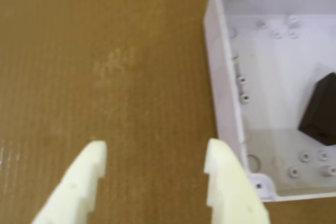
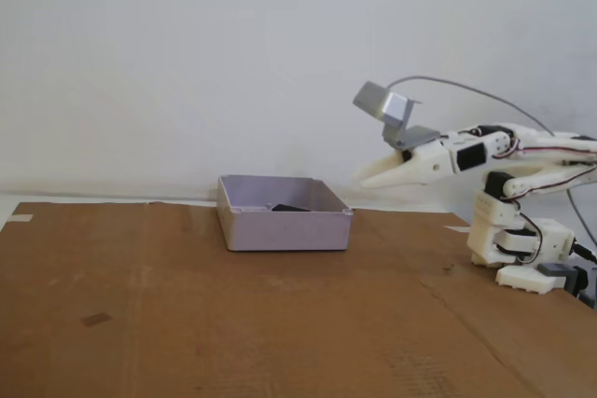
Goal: Grasp a block and put it in the box.
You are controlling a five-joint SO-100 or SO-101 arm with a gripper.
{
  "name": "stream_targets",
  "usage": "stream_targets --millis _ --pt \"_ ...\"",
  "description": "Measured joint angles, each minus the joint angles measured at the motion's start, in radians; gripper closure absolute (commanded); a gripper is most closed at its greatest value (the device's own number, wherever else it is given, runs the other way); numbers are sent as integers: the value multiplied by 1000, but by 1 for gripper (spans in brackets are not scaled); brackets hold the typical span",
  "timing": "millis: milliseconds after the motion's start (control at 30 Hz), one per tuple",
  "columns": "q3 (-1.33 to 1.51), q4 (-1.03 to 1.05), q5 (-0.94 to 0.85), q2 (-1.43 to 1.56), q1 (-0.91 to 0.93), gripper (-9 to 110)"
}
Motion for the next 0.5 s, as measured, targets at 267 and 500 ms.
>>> stream_targets --millis 267,500 --pt "176 2 0 273 -5 79" --pt "184 55 0 410 -11 79"
